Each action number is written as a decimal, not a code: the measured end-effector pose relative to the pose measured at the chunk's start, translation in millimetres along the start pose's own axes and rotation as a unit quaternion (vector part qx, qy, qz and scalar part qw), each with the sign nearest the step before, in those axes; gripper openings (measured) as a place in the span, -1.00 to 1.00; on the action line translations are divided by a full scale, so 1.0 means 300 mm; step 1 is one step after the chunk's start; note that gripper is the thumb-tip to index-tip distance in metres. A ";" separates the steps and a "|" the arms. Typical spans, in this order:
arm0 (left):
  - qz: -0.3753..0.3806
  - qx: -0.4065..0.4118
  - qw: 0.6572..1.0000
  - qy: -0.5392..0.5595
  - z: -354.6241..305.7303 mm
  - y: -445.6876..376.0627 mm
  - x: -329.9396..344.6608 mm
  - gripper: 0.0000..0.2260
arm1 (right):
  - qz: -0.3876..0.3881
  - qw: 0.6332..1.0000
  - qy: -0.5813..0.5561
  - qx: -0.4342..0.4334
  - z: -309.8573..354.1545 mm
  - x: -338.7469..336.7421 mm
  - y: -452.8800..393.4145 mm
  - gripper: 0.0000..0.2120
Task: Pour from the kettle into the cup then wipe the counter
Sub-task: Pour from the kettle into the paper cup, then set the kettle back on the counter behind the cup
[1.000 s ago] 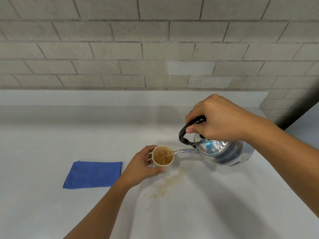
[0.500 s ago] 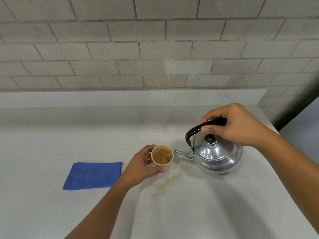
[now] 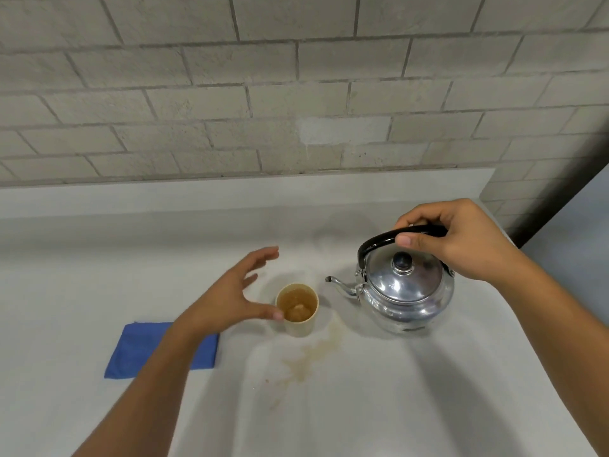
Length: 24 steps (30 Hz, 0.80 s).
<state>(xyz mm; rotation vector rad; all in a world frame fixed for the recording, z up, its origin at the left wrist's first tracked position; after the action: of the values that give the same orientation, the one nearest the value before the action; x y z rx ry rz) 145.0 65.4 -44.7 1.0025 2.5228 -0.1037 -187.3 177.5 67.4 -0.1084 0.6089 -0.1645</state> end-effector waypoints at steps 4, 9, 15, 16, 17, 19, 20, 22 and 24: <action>-0.021 0.059 0.998 -0.015 -0.142 -0.081 -0.024 -0.36 | -0.015 1.000 0.006 -0.001 -0.003 -0.017 -0.040 -0.90; -0.039 0.110 0.993 0.018 -0.261 -0.213 0.046 -0.62 | -0.025 1.000 0.003 0.015 -0.018 -0.010 -0.110 -0.91; -0.046 0.127 0.990 0.024 -0.324 -0.355 0.111 -0.66 | -0.026 1.000 0.004 0.012 -0.056 0.018 -0.195 -0.90; -0.048 0.122 0.991 0.024 -0.325 -0.375 0.116 -0.66 | -0.024 1.000 0.004 0.011 -0.065 0.026 -0.209 -0.90; -0.051 0.115 0.992 0.023 -0.321 -0.392 0.119 -0.66 | -0.022 1.000 0.003 0.008 -0.074 0.034 -0.221 -0.90; -0.055 0.097 0.994 0.015 -0.304 -0.424 0.120 -0.67 | -0.024 1.000 0.002 0.007 -0.097 0.049 -0.242 -0.88; -0.059 0.088 0.994 0.009 -0.291 -0.437 0.120 -0.68 | -0.027 1.000 0.000 0.008 -0.111 0.056 -0.251 -0.86; -0.074 0.074 0.995 0.000 -0.263 -0.459 0.118 -0.70 | -0.031 0.999 -0.005 0.016 -0.145 0.069 -0.267 -0.84; -0.090 0.067 0.994 -0.004 -0.239 -0.475 0.120 -0.71 | -0.028 0.999 -0.007 0.025 -0.181 0.083 -0.281 -0.84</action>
<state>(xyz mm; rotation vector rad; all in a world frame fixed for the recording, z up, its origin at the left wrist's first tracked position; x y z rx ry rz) 0.4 -0.8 -6.5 0.8192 2.6224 -0.3326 -208.6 87.3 21.7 -0.0786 0.5872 -0.2338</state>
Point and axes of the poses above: each hand's wrist, its own y-axis away from the middle knuckle, its own x-axis out of the palm, z = x × y, the point moved 4 cm from there along -y, towards the middle knuckle
